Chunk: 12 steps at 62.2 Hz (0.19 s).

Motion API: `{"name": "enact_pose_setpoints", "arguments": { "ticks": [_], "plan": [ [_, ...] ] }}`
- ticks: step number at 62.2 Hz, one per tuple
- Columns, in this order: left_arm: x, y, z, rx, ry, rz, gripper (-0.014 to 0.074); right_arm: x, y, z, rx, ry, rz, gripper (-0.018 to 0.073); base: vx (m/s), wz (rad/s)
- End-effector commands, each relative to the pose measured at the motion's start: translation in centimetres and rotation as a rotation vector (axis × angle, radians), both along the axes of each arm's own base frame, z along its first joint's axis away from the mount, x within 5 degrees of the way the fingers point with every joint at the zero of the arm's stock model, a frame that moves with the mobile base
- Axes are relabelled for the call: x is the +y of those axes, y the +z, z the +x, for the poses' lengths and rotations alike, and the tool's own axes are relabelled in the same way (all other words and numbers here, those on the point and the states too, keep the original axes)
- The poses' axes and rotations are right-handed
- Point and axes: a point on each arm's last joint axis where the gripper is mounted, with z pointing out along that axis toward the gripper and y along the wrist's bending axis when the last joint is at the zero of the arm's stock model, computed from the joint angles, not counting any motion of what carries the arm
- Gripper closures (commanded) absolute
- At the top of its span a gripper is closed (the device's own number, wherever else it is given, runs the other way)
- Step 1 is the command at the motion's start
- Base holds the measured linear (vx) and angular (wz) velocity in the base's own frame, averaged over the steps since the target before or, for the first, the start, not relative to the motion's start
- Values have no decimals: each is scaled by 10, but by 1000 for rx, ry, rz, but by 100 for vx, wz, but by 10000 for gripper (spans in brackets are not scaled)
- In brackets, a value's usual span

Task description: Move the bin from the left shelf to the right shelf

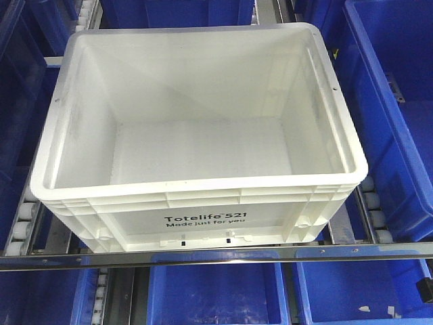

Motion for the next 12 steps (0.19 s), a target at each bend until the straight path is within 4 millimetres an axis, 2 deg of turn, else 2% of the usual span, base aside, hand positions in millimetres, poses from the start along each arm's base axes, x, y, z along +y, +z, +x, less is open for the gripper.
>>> {"name": "enact_pose_setpoints", "arguments": {
  "ticks": [1,12],
  "plan": [
    [1,14,-2,-106,6,-16,605,0,2,-1,-78,4,-8,567,0,0],
    [1,14,-2,-106,6,-16,605,0,2,-1,-78,4,-8,567,0,0]
  ]
}}
